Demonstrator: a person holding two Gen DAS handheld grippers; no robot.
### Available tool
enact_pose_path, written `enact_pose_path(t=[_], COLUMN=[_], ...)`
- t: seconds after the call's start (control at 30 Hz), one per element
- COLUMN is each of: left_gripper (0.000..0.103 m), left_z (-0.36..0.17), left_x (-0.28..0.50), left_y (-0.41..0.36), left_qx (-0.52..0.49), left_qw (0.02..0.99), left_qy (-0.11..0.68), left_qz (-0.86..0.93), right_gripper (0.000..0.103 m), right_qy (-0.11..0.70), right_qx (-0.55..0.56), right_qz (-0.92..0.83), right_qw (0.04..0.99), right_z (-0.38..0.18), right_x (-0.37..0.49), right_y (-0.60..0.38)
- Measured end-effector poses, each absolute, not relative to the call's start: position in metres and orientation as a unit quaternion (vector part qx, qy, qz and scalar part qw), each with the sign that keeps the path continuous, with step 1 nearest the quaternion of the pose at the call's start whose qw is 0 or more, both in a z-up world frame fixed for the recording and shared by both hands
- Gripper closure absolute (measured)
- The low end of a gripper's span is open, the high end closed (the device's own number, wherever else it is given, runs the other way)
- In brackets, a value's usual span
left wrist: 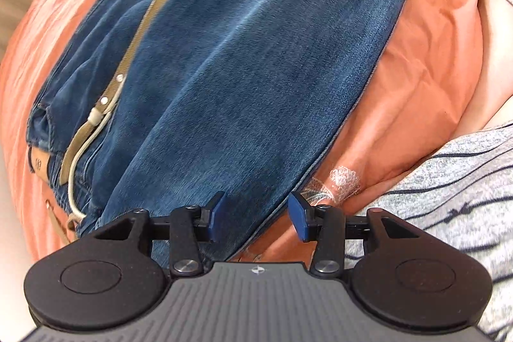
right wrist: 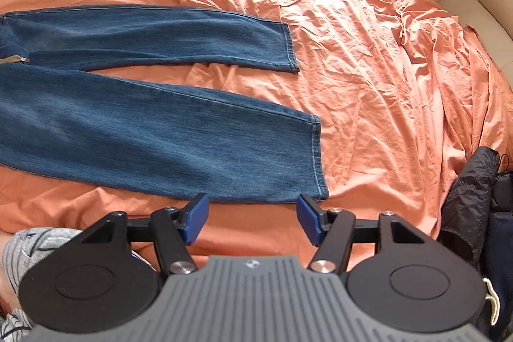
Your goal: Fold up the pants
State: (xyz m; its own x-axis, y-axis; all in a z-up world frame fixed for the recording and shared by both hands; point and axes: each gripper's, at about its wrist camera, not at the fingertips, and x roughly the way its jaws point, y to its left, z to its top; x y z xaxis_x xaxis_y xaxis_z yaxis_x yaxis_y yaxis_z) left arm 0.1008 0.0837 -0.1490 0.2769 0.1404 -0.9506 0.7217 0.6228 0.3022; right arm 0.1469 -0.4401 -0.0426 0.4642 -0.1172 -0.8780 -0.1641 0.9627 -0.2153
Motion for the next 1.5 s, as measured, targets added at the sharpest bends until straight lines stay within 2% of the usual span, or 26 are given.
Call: enact_pose_path(t=[0.17, 0.27, 0.33, 0.4, 0.5, 0.63, 0.83, 1.0, 1.1, 1.2, 1.27, 1.5], left_gripper=[0.048, 0.048, 0.06, 0.093, 0.099, 0.1, 0.1, 0.1, 0.1, 0.1, 0.1, 0.1], left_z=[-0.164, -0.172, -0.174, -0.172, -0.162, -0.13, -0.076, -0.05, -0.045, -0.042, -0.045, -0.026], left_x=[0.107, 0.111, 0.113, 0.116, 0.112, 0.108, 0.108, 0.122, 0.124, 0.124, 0.127, 0.127], left_y=[0.073, 0.069, 0.068, 0.067, 0.067, 0.078, 0.094, 0.098, 0.097, 0.094, 0.096, 0.1], left_qx=[0.391, 0.393, 0.385, 0.361, 0.354, 0.293, 0.174, 0.123, 0.117, 0.113, 0.109, 0.111], left_qw=[0.685, 0.679, 0.681, 0.686, 0.713, 0.766, 0.842, 0.868, 0.871, 0.873, 0.875, 0.893], left_qy=[0.578, 0.584, 0.59, 0.599, 0.578, 0.554, 0.503, 0.478, 0.475, 0.473, 0.47, 0.437], left_qz=[-0.21, -0.207, -0.201, -0.201, -0.178, -0.142, -0.085, -0.054, -0.045, -0.037, -0.032, -0.007], right_gripper=[0.047, 0.052, 0.052, 0.052, 0.052, 0.054, 0.071, 0.071, 0.079, 0.091, 0.102, 0.103], right_qy=[0.519, 0.502, 0.486, 0.475, 0.459, 0.448, 0.415, 0.391, 0.378, 0.363, 0.348, 0.299], right_qx=[-0.149, -0.166, -0.186, -0.204, -0.241, -0.316, -0.455, -0.524, -0.547, -0.558, -0.56, -0.495], right_qz=[0.009, 0.011, 0.016, 0.029, 0.063, 0.098, 0.142, 0.171, 0.172, 0.164, 0.146, 0.084], right_qw=[0.841, 0.849, 0.854, 0.856, 0.853, 0.831, 0.774, 0.737, 0.727, 0.728, 0.738, 0.811], right_z=[-0.067, -0.08, -0.089, -0.097, -0.11, -0.134, -0.175, -0.203, -0.219, -0.23, -0.229, -0.154], right_x=[0.15, 0.152, 0.153, 0.153, 0.154, 0.153, 0.148, 0.141, 0.143, 0.145, 0.146, 0.18], right_y=[-0.452, -0.457, -0.457, -0.455, -0.45, -0.441, -0.434, -0.429, -0.429, -0.429, -0.429, -0.425])
